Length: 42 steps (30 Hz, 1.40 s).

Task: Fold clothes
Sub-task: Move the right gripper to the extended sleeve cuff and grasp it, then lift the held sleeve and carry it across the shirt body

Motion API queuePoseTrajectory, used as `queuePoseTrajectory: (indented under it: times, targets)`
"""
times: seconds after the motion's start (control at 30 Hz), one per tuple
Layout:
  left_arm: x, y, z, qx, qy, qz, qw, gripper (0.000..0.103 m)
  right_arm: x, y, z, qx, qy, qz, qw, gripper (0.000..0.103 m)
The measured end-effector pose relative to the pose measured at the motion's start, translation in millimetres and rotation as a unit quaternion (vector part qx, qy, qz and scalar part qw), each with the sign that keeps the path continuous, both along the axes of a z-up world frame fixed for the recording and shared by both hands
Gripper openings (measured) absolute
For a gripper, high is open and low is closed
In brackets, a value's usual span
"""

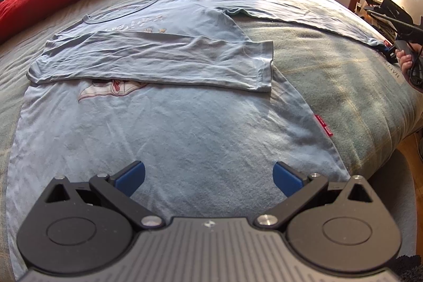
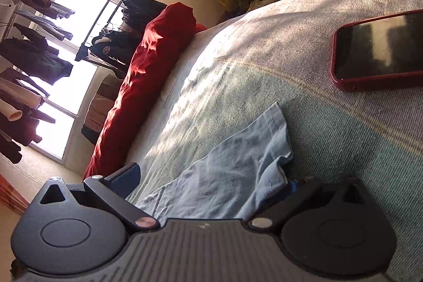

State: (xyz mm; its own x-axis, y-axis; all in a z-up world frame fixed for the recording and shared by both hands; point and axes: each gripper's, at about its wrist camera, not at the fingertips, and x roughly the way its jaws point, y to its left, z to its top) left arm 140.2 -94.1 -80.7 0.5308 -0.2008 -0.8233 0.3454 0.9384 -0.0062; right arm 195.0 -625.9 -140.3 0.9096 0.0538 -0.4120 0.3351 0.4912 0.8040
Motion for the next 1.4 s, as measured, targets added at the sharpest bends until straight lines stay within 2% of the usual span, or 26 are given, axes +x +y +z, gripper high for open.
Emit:
queuePoseTrajectory:
  times: [0.23,0.37,0.4,0.5,0.57,0.67,0.73,0.8,0.83,0.97,1.13,1.4]
  targets:
    - [1.6,4.0,-3.4,0.006,0.008,0.010,0.9999,0.102,11.4,-3.1,1.5,-0.027,0.011,0.000,1.000,0.100]
    - [-1.0,6.9,-1.9,-0.003,0.006,0.012,0.9999,0.102,16.1,-3.3,3.3,-0.035,0.021,-0.003,0.999,0.101]
    - [-1.5,7.7,-1.6,-0.004,0.006,0.012,0.9999,0.102,16.4,-1.8,4.1,-0.039,0.024,-0.004,0.999,0.098]
    - [-2.5,11.5,-0.7,-0.005,0.005,0.014,0.9999,0.102,9.5,2.5,4.2,-0.057,0.040,-0.008,0.998,0.079]
    - [-1.8,14.6,-1.1,-0.006,0.005,0.019,0.9998,0.102,0.7,-0.3,0.7,-0.050,0.038,-0.005,0.998,0.071]
    - [-1.6,16.7,-1.8,-0.006,0.006,0.023,0.9997,0.102,-2.0,-6.0,-1.3,-0.047,0.051,-0.004,0.998,0.054]
    - [-2.4,16.3,-1.9,-0.007,0.006,0.020,0.9997,0.102,0.6,-7.8,0.2,-0.056,0.078,-0.001,0.995,0.028]
    - [-3.5,15.4,-1.8,-0.007,0.004,0.016,0.9998,0.102,4.3,-8.4,1.5,-0.071,0.103,0.005,0.992,0.011]
    - [-3.9,15.0,-1.8,-0.006,0.004,0.014,0.9999,0.102,6.0,-7.8,3.1,-0.079,0.111,0.012,0.991,0.007]
    - [-7.0,19.4,1.2,-0.009,0.000,0.015,0.9998,0.102,17.0,7.0,20.4,-0.138,0.142,0.045,0.979,0.005]
    - [-10.0,30.8,6.5,-0.003,-0.011,0.020,0.9997,0.102,29.1,34.2,47.3,-0.215,0.165,0.089,0.958,0.005]
    - [-21.3,56.3,14.4,-0.018,-0.022,0.029,0.9992,0.102,48.8,95.3,92.9,-0.243,0.133,0.161,0.947,0.005]
